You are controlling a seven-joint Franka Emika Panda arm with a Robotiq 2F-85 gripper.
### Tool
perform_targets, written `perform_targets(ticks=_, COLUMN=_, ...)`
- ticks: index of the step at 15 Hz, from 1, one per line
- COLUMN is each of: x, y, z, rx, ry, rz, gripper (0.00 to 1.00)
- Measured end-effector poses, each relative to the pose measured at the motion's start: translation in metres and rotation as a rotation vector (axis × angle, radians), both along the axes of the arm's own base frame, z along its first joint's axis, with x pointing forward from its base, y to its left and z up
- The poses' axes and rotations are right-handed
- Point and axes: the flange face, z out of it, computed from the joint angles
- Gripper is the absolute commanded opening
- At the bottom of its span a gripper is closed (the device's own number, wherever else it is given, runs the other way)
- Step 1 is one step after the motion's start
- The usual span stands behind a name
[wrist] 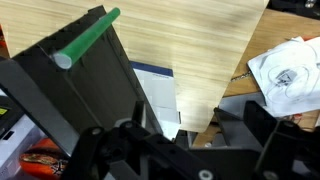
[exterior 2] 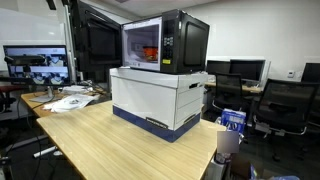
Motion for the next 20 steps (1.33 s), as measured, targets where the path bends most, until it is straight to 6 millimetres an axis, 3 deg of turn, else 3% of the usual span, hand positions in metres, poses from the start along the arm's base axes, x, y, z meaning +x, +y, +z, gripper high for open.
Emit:
perform_targets(ticks=5, x=0.028, y=0.002, z=0.010, rx=0.022, ry=-0.112, rz=-0.002, gripper=1.00)
perform_targets(ticks=11, x=0.051, y=-0.015, z=0.021, rx=0.060, ry=-0.246, rz=-0.085, gripper=1.00)
perform_targets(ticks=17, x=0.071, y=-0.054, z=0.023, rx=0.053, ry=-0.324, rz=-0.232, gripper=1.00)
perform_targets(ticks=20, x=0.086, y=-0.085, z=0.015, rx=0.001, ry=-0.341, rz=-0.339, gripper=1.00)
